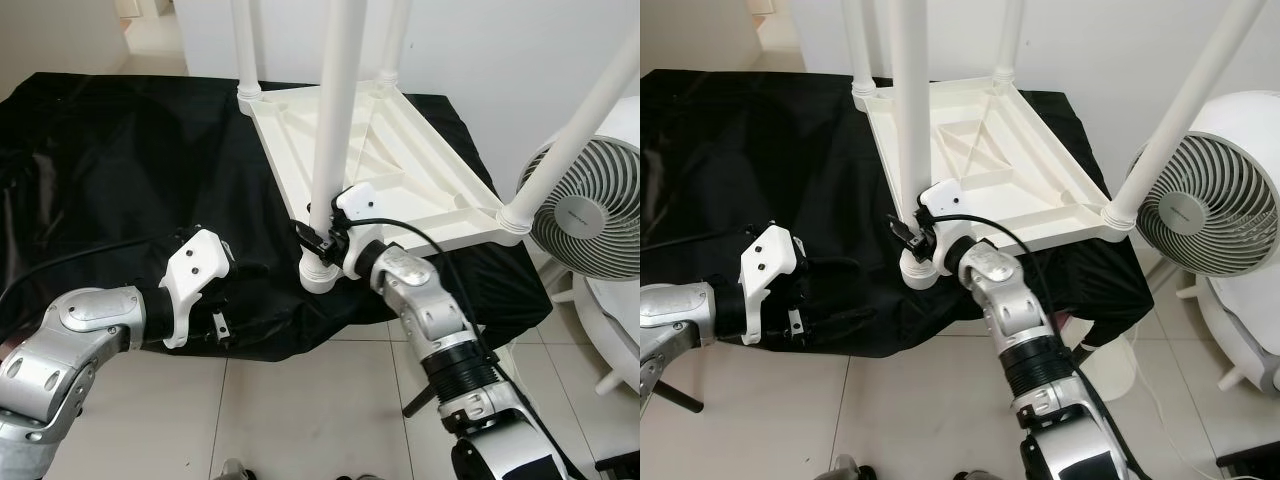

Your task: Building children table

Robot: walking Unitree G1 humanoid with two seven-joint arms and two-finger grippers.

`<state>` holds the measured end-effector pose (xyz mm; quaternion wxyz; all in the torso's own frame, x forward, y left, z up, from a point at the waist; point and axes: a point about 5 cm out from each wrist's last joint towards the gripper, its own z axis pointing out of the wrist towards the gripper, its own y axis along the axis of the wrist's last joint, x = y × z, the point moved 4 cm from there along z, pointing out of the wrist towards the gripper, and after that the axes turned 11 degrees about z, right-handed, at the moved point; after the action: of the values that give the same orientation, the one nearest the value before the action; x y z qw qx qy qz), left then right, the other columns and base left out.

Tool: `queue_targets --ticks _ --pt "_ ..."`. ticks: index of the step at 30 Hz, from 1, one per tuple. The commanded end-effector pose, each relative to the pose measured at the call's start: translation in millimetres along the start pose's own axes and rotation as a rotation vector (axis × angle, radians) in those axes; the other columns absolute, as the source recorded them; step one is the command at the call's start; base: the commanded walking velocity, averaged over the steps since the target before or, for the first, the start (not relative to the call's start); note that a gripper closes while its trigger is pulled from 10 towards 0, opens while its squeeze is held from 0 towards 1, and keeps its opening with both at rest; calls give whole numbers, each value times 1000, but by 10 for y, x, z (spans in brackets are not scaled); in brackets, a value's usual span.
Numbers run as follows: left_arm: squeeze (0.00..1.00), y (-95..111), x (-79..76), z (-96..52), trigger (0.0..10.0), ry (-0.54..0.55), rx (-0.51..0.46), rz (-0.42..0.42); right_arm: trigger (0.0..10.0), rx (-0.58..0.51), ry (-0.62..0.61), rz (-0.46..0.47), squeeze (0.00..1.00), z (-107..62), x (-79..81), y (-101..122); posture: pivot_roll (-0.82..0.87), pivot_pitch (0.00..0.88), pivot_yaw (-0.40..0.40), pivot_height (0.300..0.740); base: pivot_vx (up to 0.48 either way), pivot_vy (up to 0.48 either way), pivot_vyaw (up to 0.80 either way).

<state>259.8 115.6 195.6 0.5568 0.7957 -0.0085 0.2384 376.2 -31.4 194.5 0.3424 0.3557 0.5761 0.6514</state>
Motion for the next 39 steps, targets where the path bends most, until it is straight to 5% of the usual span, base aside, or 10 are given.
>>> queue_targets --ticks 1,10,11,12,13,14,15,18,19,39 --pt "0 -29 68 -2 10000 54 22 -4 0 35 -391 52 0 -208 -572 -178 17 119 -12 740 0 0 0" --pt "0 -44 147 -4 10000 85 30 3 0 -21 -545 164 0 -309 -502 -173 15 120 -8 740 0 0 0" --pt "0 -45 151 -5 10000 88 29 2 8471 -23 -455 153 0 -240 -397 -143 15 120 -8 740 0 0 0" --pt "0 -45 151 -5 10000 88 29 2 8471 -23 -455 153 0 -240 -397 -143 15 120 -8 740 0 0 0" --pt "0 -47 156 -6 10000 92 30 1 10000 -38 -312 148 376 -159 -224 -73 15 120 -8 740 0 0 0" --pt "0 -47 156 -6 10000 92 30 1 10000 -38 -312 148 376 -159 -224 -73 15 120 -8 740 0 0 0" --pt "0 -47 158 -7 10000 94 30 1 10000 -61 -257 142 1000 -143 -168 -16 15 120 -8 740 0 0 0" --pt "0 -51 160 -8 10000 95 31 3 10000 -107 -201 153 1000 -131 -101 110 15 120 -8 740 0 0 0" --pt "0 -51 160 -7 10000 98 32 2 10000 -128 -85 144 0 -114 -19 226 18 122 -12 740 0 0 0" --pt "0 -26 175 -1 10000 101 27 6 10000 218 541 -232 0 -207 -192 87 23 125 -1 740 0 0 0"
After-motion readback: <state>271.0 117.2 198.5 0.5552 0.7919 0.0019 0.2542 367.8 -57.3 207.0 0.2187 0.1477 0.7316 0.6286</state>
